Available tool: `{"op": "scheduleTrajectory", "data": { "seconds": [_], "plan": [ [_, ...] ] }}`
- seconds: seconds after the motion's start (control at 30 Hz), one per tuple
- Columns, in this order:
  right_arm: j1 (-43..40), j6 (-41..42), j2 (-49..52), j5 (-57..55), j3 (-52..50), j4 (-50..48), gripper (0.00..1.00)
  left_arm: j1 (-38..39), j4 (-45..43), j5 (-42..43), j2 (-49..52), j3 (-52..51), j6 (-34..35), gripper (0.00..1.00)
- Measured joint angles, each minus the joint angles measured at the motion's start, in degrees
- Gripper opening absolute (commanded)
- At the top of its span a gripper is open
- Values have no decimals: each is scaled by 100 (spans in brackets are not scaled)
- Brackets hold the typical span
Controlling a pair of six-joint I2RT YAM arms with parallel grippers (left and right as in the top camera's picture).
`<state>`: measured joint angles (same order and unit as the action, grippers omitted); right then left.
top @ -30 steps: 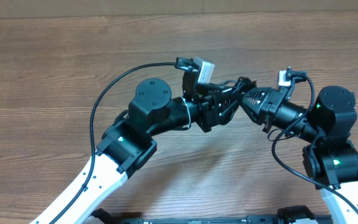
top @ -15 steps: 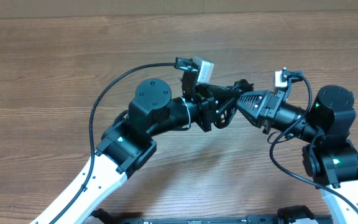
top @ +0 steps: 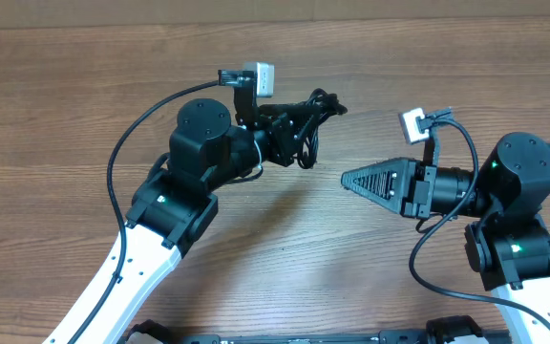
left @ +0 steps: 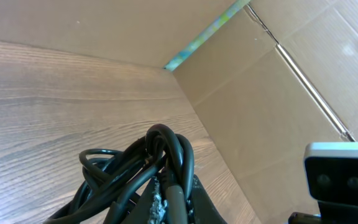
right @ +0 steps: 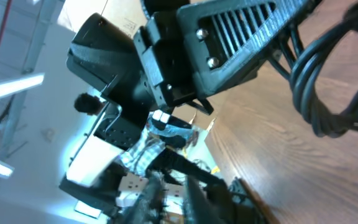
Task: Untangle cables
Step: 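Pull the grippers apart, left gripper keeping the cable bundle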
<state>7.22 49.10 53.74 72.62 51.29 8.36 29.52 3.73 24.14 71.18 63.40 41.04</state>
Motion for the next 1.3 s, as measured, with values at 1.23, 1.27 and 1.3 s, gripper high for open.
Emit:
{"op": "scheduleTrajectory", "data": {
  "seconds": [1.23, 1.27, 1.3],
  "plan": [
    [3263, -1432, 149, -5110, 485, 2682, 73, -2, 2684, -2188, -1836, -2, 358, 4],
    [3545, -1451, 149, -5466, 605, 2721, 75, -2, 2693, -2192, -1836, -2, 358, 4],
    [3665, -1458, 146, -5657, 636, 2734, 83, -2, 2693, -2203, -1836, -2, 358, 4]
  ]
}}
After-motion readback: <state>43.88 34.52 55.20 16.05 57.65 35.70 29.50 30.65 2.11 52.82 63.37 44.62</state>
